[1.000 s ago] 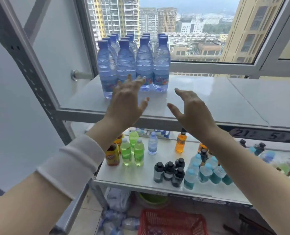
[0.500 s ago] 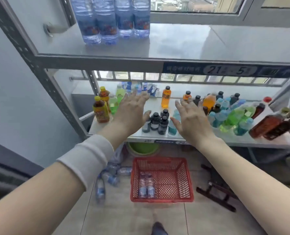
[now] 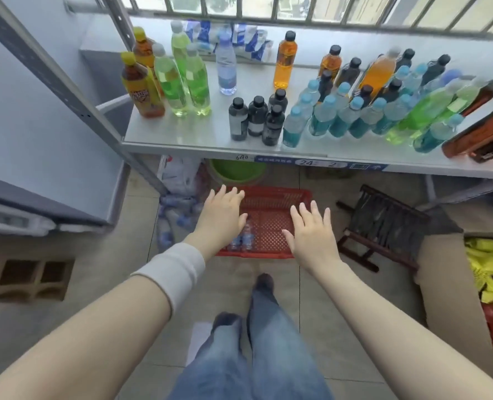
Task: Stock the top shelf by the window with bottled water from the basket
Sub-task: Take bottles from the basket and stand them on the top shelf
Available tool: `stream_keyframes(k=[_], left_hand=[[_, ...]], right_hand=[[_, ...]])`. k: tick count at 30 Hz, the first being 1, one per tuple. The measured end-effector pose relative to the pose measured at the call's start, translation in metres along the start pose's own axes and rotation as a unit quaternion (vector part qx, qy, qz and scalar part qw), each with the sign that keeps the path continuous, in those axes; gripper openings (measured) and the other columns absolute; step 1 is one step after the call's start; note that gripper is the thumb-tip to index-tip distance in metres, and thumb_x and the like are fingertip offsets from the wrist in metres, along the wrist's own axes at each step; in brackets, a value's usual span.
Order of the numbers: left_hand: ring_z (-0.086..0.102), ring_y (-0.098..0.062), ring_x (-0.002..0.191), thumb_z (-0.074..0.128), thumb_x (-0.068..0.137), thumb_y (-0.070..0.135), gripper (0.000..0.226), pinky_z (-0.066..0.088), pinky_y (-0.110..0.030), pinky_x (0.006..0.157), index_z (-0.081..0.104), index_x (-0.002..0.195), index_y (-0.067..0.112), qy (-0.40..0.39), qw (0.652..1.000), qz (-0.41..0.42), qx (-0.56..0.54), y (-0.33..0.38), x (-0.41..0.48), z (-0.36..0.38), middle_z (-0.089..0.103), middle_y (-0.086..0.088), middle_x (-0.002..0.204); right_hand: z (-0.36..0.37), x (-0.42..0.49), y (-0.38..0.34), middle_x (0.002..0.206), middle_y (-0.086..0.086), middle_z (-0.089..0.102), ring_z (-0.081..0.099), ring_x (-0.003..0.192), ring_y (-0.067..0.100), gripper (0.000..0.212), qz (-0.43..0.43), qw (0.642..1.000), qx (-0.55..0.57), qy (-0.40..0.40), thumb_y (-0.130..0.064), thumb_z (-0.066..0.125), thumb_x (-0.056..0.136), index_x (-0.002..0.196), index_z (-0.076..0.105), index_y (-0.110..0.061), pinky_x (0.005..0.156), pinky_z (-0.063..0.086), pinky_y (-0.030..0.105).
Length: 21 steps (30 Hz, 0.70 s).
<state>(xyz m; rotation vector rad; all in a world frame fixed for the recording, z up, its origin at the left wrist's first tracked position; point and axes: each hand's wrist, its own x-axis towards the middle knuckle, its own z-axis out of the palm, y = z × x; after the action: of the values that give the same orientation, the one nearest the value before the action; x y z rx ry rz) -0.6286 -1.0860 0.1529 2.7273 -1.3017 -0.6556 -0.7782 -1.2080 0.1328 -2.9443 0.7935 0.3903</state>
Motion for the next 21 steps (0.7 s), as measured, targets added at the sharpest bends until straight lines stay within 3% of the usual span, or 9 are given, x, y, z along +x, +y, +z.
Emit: stream_keyframes(k=[4, 8, 11, 14, 18, 21], left_hand=[[0.016, -0.026, 0.144, 0.041, 0.095, 0.032, 0.057, 0.009, -0.040, 0.117, 0.024, 0.145, 0.012, -0.059, 0.997, -0.038, -0.015, 0.000, 0.024, 0.060, 0.027, -0.006, 0.153], [0.018, -0.023, 0.144, 0.042, 0.095, 0.030, 0.054, 0.009, -0.036, 0.117, 0.027, 0.144, 0.013, -0.081, 0.993, -0.061, -0.059, -0.011, 0.063, 0.135, 0.030, -0.004, 0.152], [0.028, -0.025, 0.140, 0.047, 0.092, 0.027, 0.051, 0.018, -0.036, 0.115, 0.035, 0.140, 0.014, -0.107, 0.985, -0.095, -0.098, -0.030, 0.100, 0.217, 0.039, -0.006, 0.147], [0.043, -0.027, 0.129, 0.049, 0.089, 0.025, 0.045, 0.032, -0.039, 0.108, 0.045, 0.133, 0.013, -0.141, 0.971, -0.131, -0.142, -0.055, 0.138, 0.311, 0.052, -0.007, 0.134], [0.055, -0.035, 0.112, 0.051, 0.087, 0.020, 0.034, 0.043, -0.040, 0.093, 0.055, 0.118, 0.008, -0.156, 0.960, -0.158, -0.169, -0.091, 0.205, 0.419, 0.061, -0.016, 0.118], [0.053, -0.036, 0.115, 0.050, 0.088, 0.018, 0.038, 0.042, -0.040, 0.096, 0.050, 0.123, 0.003, -0.154, 0.960, -0.166, -0.162, -0.119, 0.266, 0.482, 0.057, -0.020, 0.123]], right_hand=[[0.048, 0.021, 0.013, 0.114, 0.021, 0.065, 0.058, 0.112, 0.042, 0.056, -0.003, 0.999, 0.014, -0.040, -0.035, 0.073, 0.072, 0.115, 0.062, 0.000, 0.090, 0.043, 0.061], [0.124, 0.052, 0.020, 0.116, 0.020, 0.065, 0.057, 0.113, 0.041, 0.054, 0.001, 0.994, 0.059, -0.087, -0.038, 0.040, 0.083, 0.116, 0.061, 0.000, 0.091, 0.044, 0.059], [0.213, 0.078, 0.020, 0.127, 0.022, 0.057, 0.047, 0.124, 0.042, 0.050, 0.020, 0.984, 0.128, -0.126, -0.031, 0.054, 0.087, 0.125, 0.053, 0.001, 0.102, 0.036, 0.057], [0.310, 0.112, 0.018, 0.140, 0.020, 0.044, 0.033, 0.136, 0.038, 0.057, 0.009, 0.972, 0.162, -0.173, -0.032, 0.051, 0.091, 0.136, 0.040, 0.000, 0.113, 0.022, 0.047], [0.423, 0.180, 0.014, 0.130, 0.022, 0.054, 0.048, 0.124, 0.037, 0.054, -0.007, 0.970, 0.165, -0.177, -0.034, 0.048, 0.091, 0.133, 0.044, 0.000, 0.104, 0.038, 0.042], [0.489, 0.240, 0.009, 0.142, 0.017, 0.038, 0.038, 0.130, 0.031, 0.056, 0.023, 0.959, 0.171, -0.226, -0.038, 0.038, 0.095, 0.142, 0.028, -0.010, 0.103, 0.034, 0.035]])
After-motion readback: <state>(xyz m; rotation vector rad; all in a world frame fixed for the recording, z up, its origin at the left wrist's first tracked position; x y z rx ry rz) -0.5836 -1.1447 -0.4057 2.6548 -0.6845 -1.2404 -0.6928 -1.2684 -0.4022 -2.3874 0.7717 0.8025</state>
